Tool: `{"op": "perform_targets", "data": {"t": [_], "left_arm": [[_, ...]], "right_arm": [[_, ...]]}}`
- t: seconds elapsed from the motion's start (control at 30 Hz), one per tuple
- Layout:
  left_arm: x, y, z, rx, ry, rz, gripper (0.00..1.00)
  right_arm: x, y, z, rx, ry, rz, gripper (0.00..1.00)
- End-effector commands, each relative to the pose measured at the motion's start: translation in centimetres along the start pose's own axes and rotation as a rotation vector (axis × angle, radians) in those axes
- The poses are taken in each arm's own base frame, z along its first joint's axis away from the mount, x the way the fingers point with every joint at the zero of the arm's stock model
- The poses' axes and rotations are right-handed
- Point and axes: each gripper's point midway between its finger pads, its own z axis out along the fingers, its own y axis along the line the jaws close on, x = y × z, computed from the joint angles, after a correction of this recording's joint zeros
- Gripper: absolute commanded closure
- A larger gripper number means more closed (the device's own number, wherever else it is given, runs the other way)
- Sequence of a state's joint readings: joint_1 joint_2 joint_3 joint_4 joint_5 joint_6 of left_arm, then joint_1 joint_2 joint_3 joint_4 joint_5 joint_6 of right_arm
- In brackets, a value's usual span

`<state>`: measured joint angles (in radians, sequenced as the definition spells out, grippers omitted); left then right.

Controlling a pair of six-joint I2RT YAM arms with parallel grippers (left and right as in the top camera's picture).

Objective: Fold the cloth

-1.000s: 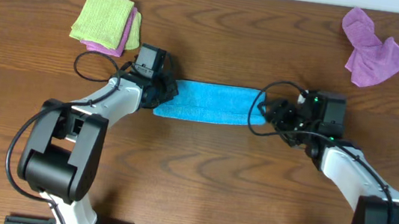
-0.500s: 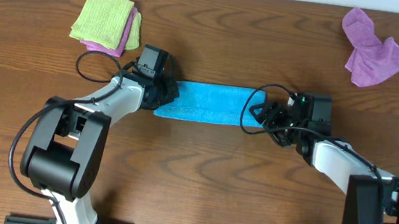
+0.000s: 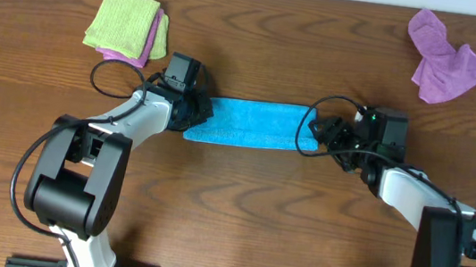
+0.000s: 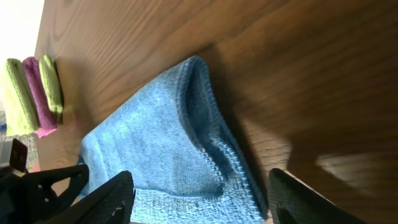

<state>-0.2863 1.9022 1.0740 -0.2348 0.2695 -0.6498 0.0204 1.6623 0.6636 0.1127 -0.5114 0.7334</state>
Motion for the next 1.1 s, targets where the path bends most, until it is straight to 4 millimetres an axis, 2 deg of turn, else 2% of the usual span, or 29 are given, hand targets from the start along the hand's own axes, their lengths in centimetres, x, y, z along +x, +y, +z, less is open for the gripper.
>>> {"op": "perform_targets", "data": {"t": [0.0, 0.23, 0.43, 0.7, 0.87, 0.97, 1.07], "left_arm": [[0.9, 1.3, 0.9, -0.048, 0.03, 0.01, 0.94], [0.9, 1.3, 0.9, -0.046, 0.033, 0.009, 0.94], [0.9, 1.3, 0.9, -0.046, 0.032, 0.009, 0.94], [0.9, 1.2, 0.9, -0.045, 0.033, 0.009, 0.94], [1.0, 1.2, 0.9, -0.04, 0.038, 0.009, 0.94], [1.0, 1.2, 0.9, -0.04, 0.038, 0.009, 0.95], [1.0, 1.2, 0.9, -0.04, 0.038, 0.009, 0.94]], "right_arm": [[0.4, -0.8, 0.0, 0.022, 0.011, -0.014, 0.31], [2.2, -3.4, -0.2, 0.134, 0.072, 0.018, 0.3], [2.7, -3.1, 0.1, 0.143, 0.078, -0.011, 0.31], [4.7, -2.4, 2.7, 0.144, 0.112, -0.067, 0.33], [5.1, -3.2, 4.1, 0.159, 0.115, -0.072, 0.36], [4.4, -3.5, 4.3, 0.169, 0.08, -0.084, 0.45], [3.4, -3.0, 4.5, 0.156, 0.035, -0.105, 0.62]]}}
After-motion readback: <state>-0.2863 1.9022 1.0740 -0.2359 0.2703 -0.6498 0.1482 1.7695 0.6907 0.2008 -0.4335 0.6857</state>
